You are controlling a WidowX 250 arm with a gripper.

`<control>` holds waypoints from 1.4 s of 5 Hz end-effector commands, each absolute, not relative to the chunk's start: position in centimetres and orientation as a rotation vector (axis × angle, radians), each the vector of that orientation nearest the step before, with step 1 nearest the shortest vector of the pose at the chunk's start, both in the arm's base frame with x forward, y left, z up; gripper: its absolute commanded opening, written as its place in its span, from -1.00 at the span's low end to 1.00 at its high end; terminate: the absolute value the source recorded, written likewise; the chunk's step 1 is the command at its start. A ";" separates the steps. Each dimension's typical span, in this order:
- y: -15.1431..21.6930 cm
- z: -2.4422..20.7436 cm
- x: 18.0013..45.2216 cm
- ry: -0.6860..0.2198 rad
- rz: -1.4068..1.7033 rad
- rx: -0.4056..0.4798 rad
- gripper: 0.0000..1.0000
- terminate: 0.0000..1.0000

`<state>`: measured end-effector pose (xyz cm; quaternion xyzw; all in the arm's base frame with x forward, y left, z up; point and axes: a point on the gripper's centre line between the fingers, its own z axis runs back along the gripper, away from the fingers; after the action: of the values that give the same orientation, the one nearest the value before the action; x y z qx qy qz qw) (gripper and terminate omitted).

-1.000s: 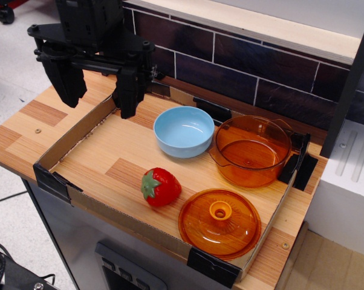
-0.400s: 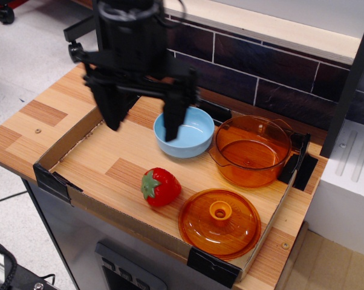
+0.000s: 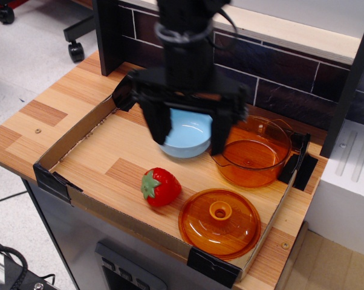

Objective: Put lid on pot

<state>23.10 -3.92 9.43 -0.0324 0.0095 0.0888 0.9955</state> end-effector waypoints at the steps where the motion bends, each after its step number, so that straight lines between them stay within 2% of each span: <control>1: -7.8 6.8 21.5 -0.016 0.101 -0.070 1.00 -1.00; 3: -9.0 3.5 21.0 -0.010 0.110 -0.043 1.00 -1.00; 4: -8.9 2.7 21.4 -0.008 0.122 -0.032 1.00 -1.00; 7: -8.3 2.2 22.7 0.000 0.147 -0.027 1.00 -1.00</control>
<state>22.17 -8.25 1.51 -0.0073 0.0155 0.0707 0.9973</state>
